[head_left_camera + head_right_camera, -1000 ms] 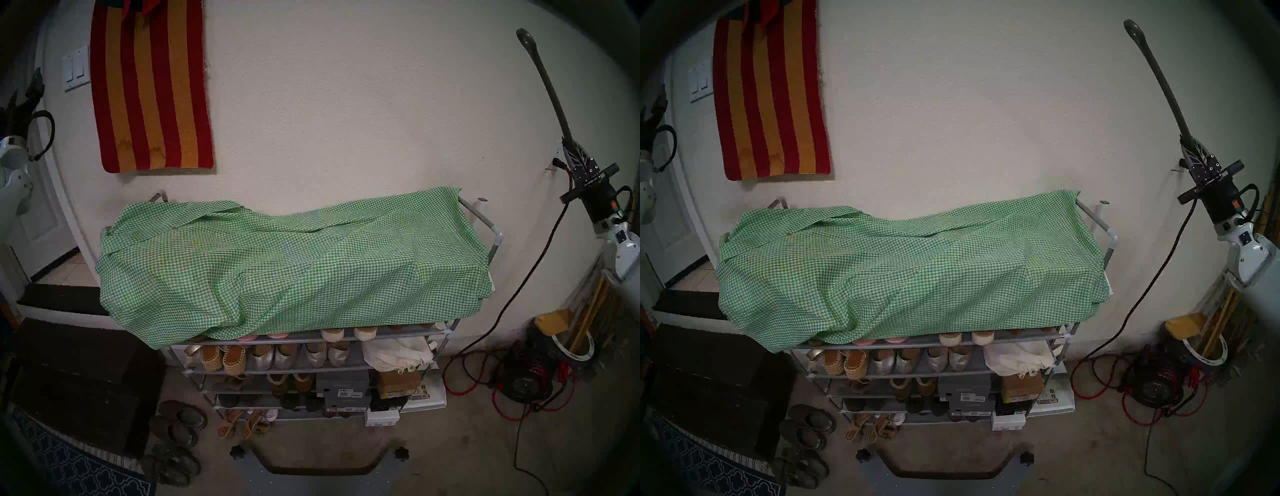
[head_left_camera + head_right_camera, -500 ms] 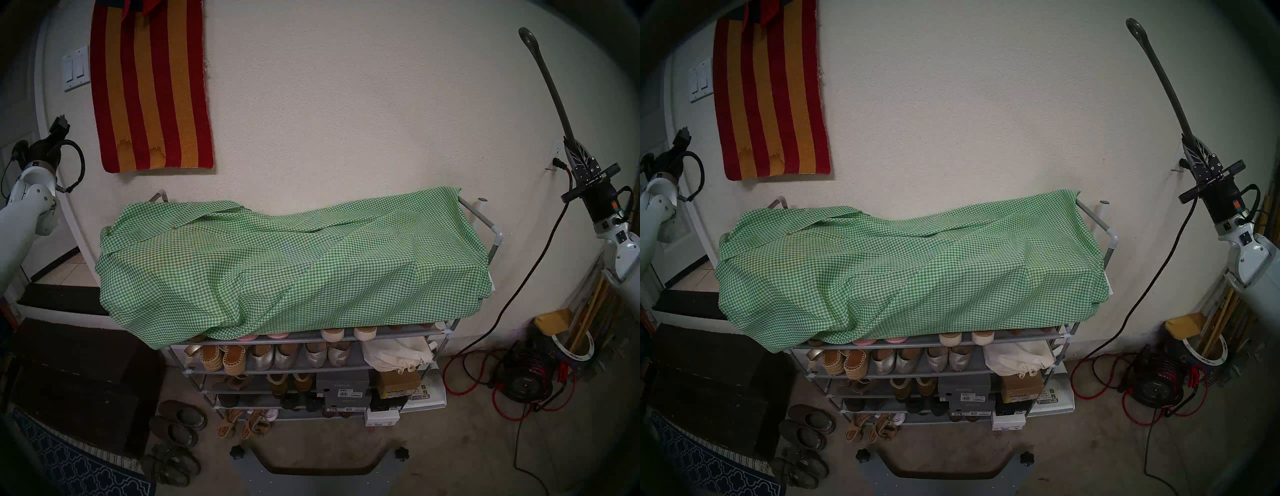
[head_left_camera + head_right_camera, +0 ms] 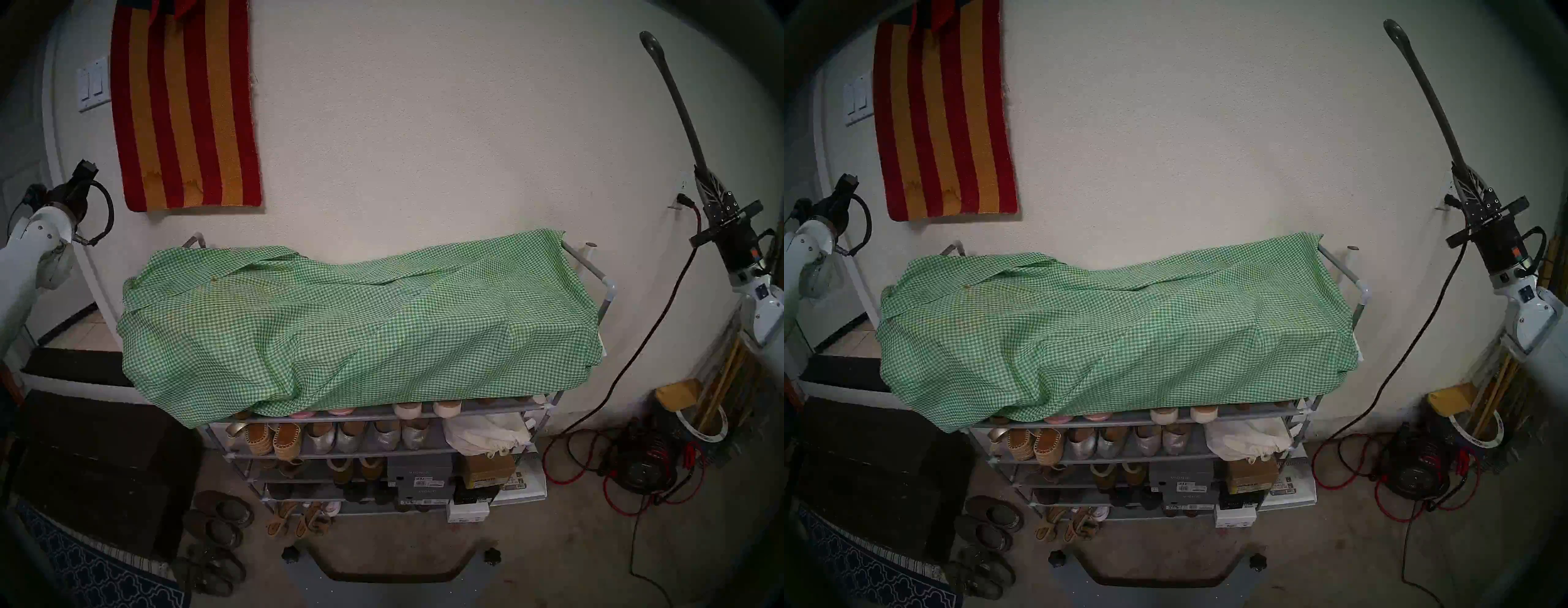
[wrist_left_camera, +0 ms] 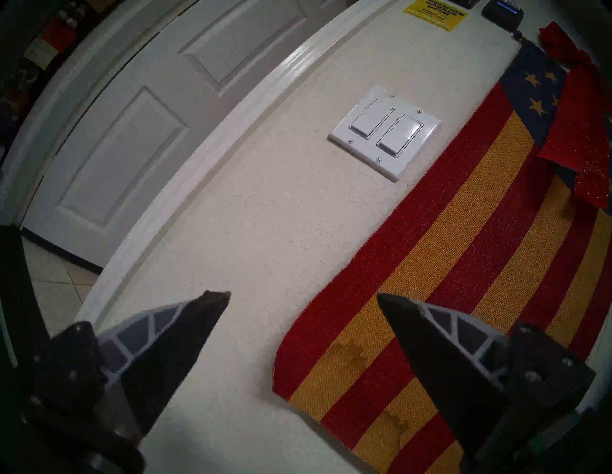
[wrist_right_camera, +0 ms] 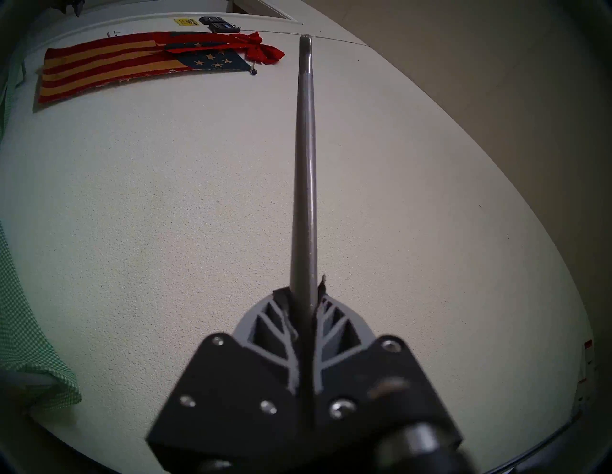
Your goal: Lift the object off the cloth, cover the shoe rack with the cloth, put the object back
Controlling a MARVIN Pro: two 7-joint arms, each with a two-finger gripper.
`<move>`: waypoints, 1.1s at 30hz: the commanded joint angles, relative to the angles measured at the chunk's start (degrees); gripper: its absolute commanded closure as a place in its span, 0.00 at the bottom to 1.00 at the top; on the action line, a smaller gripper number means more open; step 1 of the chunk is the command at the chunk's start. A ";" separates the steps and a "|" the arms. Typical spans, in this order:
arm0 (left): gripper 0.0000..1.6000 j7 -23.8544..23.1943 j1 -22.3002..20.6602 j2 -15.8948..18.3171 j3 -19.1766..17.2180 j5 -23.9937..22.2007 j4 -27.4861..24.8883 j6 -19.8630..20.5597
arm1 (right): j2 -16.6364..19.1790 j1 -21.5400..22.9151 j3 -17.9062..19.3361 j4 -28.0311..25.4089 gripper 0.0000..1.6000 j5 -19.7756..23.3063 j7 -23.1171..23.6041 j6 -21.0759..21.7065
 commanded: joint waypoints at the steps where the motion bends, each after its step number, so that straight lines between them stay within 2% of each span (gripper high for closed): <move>1: 0.00 0.18 1.60 3.12 -0.66 -2.89 -1.19 2.98 | 0.21 -1.99 1.71 -0.21 1.00 -1.48 -2.86 0.03; 13: 0.00 -1.98 5.40 5.57 -0.15 -4.20 -2.03 4.29 | 0.21 -5.13 4.18 -0.72 1.00 -5.09 -7.44 0.03; 20: 0.00 -5.54 7.19 6.17 -0.28 -4.29 -2.54 4.12 | 0.21 -6.74 5.42 -0.97 1.00 -7.06 -9.87 0.03; 33: 0.00 -10.55 14.65 6.94 6.76 -2.26 -6.58 5.98 | 0.21 -9.22 7.28 -1.30 1.00 -10.22 -13.64 0.03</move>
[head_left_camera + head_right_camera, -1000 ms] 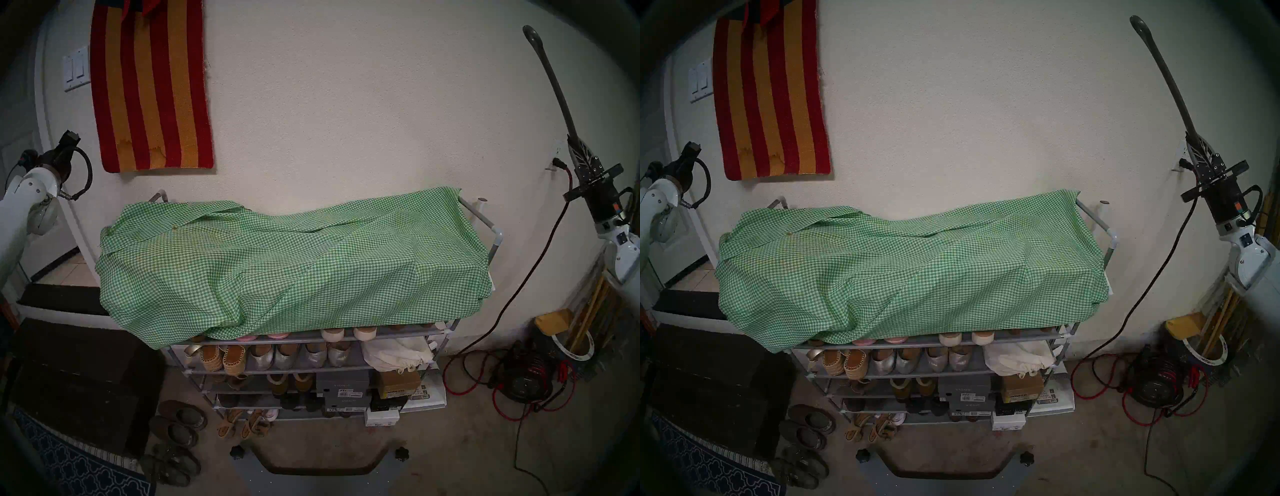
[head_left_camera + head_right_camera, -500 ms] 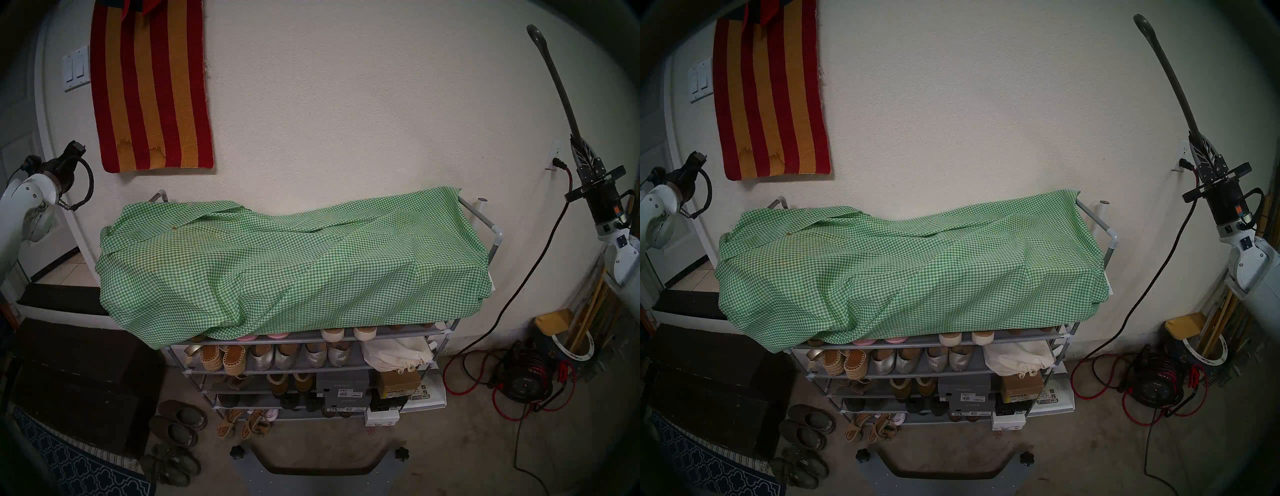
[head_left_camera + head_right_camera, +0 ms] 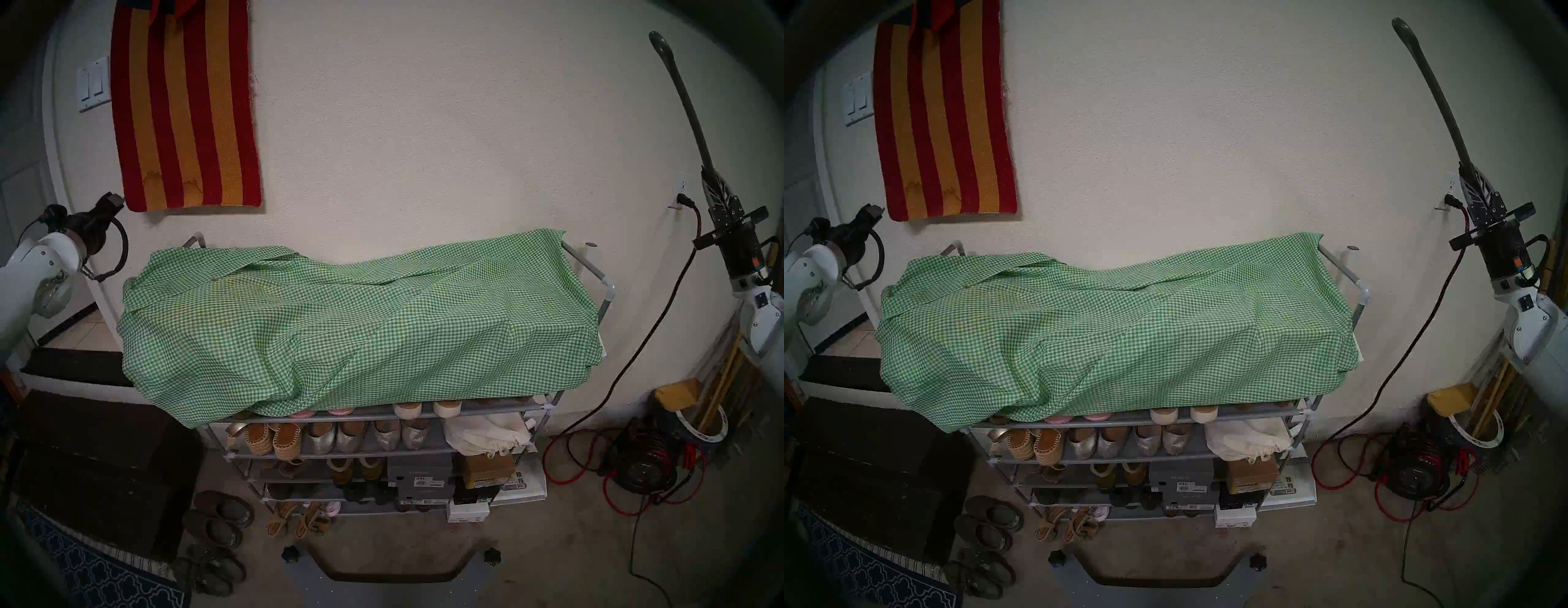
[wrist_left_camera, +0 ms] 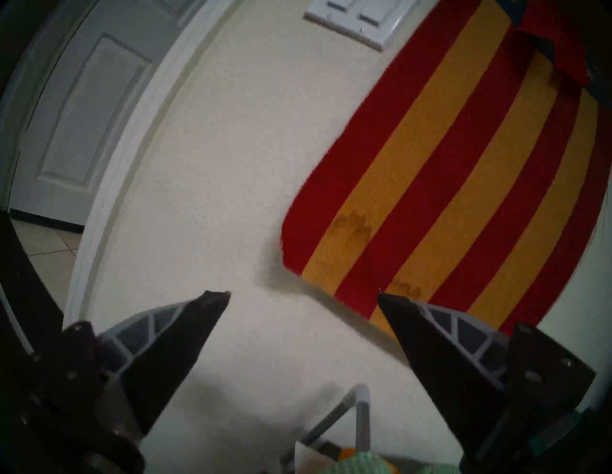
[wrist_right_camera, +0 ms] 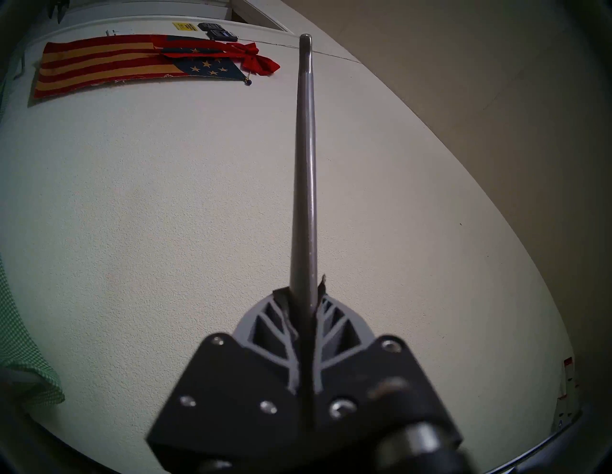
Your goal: Lift the object off the cloth, cover the shoe rack with the cloth, put the object back
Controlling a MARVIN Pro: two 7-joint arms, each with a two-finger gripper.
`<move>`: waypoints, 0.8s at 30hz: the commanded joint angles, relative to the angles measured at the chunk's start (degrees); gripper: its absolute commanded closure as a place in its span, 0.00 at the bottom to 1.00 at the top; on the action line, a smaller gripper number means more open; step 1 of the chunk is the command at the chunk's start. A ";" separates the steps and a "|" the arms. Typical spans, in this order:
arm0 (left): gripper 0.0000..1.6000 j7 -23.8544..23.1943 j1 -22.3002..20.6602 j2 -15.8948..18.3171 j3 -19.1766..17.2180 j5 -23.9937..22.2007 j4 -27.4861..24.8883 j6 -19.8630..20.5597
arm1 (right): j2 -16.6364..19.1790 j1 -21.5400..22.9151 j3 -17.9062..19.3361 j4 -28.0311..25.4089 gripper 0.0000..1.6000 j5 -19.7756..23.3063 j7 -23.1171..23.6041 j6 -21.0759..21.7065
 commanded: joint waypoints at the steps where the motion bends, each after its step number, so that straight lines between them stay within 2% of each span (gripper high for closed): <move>1: 0.00 -2.93 4.64 0.71 3.10 1.15 -2.27 0.27 | 0.21 -1.73 1.38 -0.14 1.00 -1.34 -2.60 0.03; 11: 0.00 -7.31 5.93 0.83 4.25 3.25 -3.80 -2.08 | 0.21 -4.33 3.41 -0.47 1.00 -4.33 -6.43 0.03; 17: 0.00 -9.46 5.39 0.93 2.64 4.19 -4.08 -4.45 | 0.21 -5.64 4.40 -0.62 1.00 -5.95 -8.41 0.03; 24: 0.00 -11.52 9.07 1.10 4.10 6.55 -5.28 -5.86 | 0.21 -7.10 5.50 -0.77 1.00 -7.84 -10.63 0.03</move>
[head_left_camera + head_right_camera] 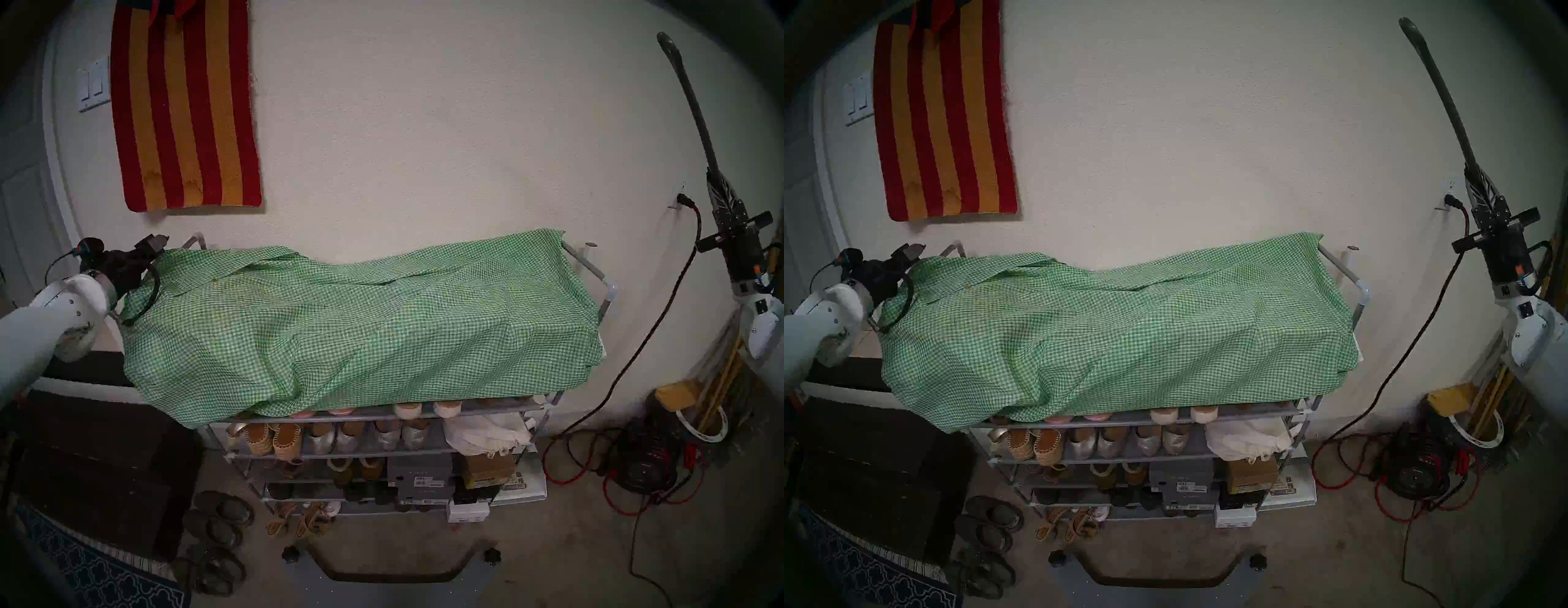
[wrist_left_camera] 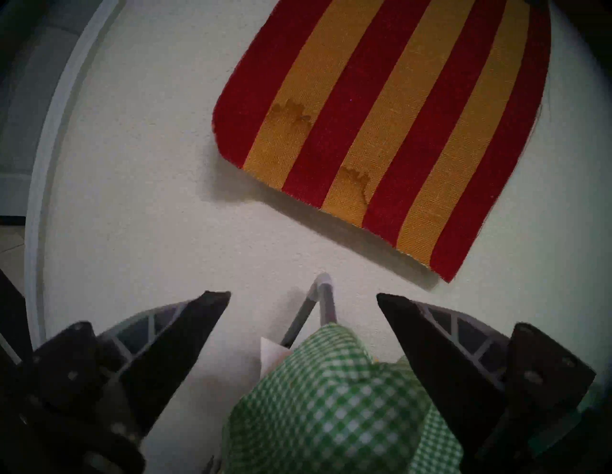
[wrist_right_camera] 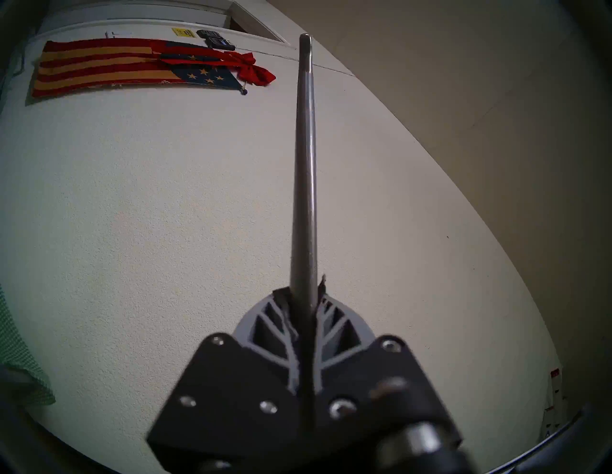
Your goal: Lift the object off the cloth, cover the shoe rack with the cloth, put the object back
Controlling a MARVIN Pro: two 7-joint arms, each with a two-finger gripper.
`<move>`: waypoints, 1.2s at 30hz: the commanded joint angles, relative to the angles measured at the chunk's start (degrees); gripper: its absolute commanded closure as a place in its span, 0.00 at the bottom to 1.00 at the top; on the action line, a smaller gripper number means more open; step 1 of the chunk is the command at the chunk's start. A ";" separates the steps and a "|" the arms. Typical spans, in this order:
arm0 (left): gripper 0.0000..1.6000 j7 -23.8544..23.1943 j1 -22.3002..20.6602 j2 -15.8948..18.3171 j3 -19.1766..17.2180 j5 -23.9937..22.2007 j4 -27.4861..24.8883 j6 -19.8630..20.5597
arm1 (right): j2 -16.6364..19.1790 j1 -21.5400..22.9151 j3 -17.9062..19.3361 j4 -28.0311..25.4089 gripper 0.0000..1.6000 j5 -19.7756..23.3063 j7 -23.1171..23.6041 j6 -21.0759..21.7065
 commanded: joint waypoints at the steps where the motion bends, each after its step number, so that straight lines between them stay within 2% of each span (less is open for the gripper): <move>1: 0.00 -2.07 3.37 0.28 1.11 1.70 -1.29 -1.37 | 0.21 -1.64 1.22 -0.07 1.00 -1.23 -2.36 0.03; 7: 0.00 -3.30 4.90 0.54 1.66 3.21 -1.74 -3.26 | 0.21 -2.72 2.04 -0.16 1.00 -2.64 -3.96 0.03; 15: 0.00 -4.76 4.82 0.55 0.18 5.33 -1.21 -7.27 | 0.21 -3.92 3.23 -0.19 1.00 -3.96 -4.41 0.03; 22: 0.00 -5.67 7.54 0.55 1.91 7.90 -0.53 -8.32 | 0.21 -4.69 4.08 -0.19 1.00 -4.74 -4.30 0.03; 32: 0.00 -5.98 9.19 0.55 2.05 10.74 1.00 -10.42 | 0.12 -5.85 5.39 -0.19 1.00 -5.73 -4.34 0.03; 33: 0.24 -6.09 9.23 0.55 2.00 10.87 1.02 -10.59 | 0.10 -5.93 5.49 -0.19 1.00 -5.80 -4.35 0.03; 34: 0.53 -6.17 9.34 0.55 2.00 11.06 1.03 -10.81 | 0.07 -6.02 5.61 -0.19 1.00 -5.88 -4.35 0.03; 36: 0.97 -6.43 9.65 0.55 2.02 11.46 1.04 -11.26 | -0.01 -6.24 5.91 -0.20 1.00 -6.05 -4.33 0.03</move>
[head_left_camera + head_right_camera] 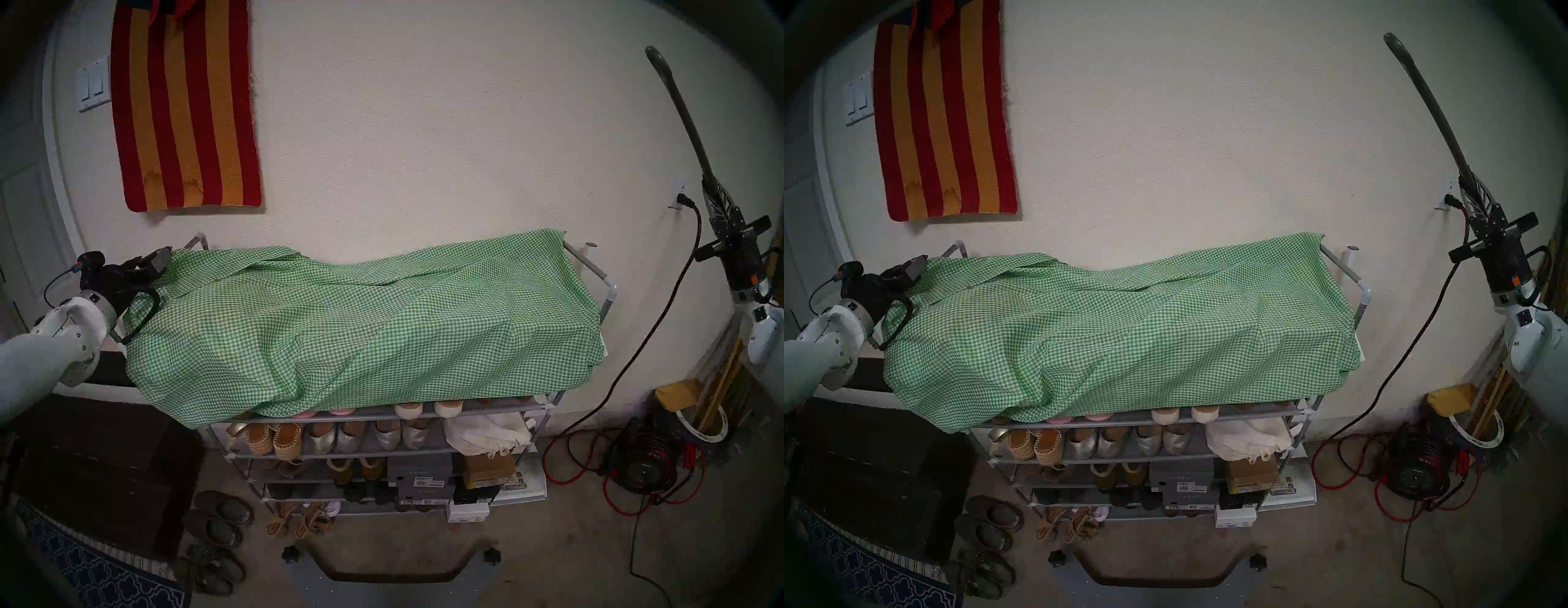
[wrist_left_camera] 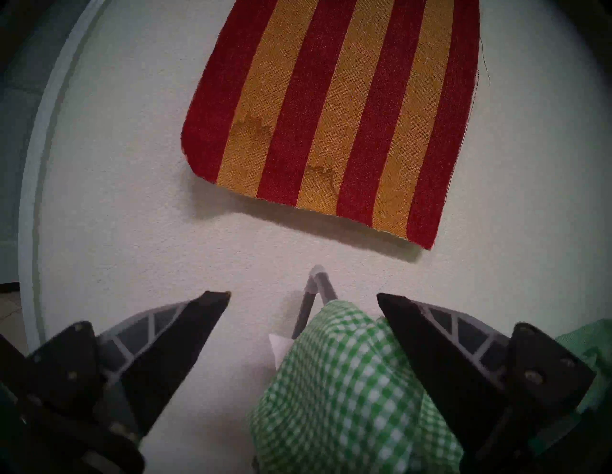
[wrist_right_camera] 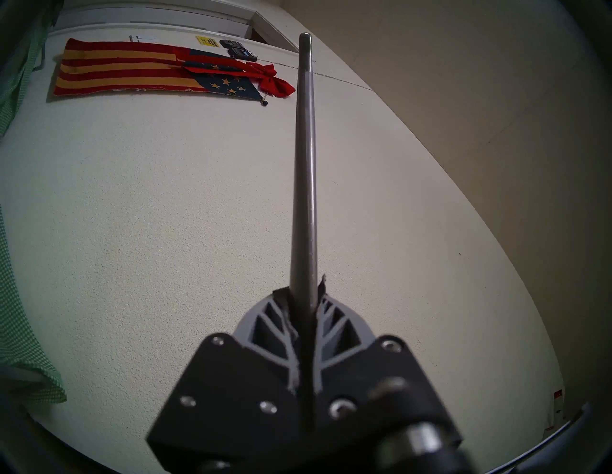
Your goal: Lift the object off the cloth, cover the shoe rack with the cloth, put the object back
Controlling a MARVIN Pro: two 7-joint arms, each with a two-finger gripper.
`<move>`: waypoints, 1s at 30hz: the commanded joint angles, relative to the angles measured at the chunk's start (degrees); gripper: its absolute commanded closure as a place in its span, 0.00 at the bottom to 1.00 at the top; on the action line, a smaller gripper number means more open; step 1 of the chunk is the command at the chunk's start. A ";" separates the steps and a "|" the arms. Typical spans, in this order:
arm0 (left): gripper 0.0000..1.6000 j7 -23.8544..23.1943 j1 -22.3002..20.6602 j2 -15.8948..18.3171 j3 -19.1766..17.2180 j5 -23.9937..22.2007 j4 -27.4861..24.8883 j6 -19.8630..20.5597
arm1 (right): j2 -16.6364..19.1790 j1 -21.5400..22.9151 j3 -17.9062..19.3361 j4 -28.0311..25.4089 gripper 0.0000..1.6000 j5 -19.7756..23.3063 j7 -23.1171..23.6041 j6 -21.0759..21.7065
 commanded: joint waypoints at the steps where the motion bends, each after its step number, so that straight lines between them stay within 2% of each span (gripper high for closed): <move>1: 0.97 -0.95 3.43 -0.64 1.17 2.03 -0.11 -0.35 | -0.05 -0.86 1.25 0.11 1.00 0.00 -2.24 0.03; 12: 1.00 -1.80 4.27 -0.64 0.36 2.99 -0.16 -2.93 | -0.53 -2.12 2.99 0.06 1.00 -0.80 -2.26 0.03; 13: 0.00 -1.90 4.22 -0.64 0.18 2.99 -0.22 -3.06 | -0.58 -2.20 3.11 0.06 1.00 -0.84 -2.21 0.03; 30: 0.00 -3.97 4.49 -0.64 -1.97 5.60 -0.36 -5.40 | -2.11 -3.79 5.94 -0.19 1.00 -1.18 -1.66 0.03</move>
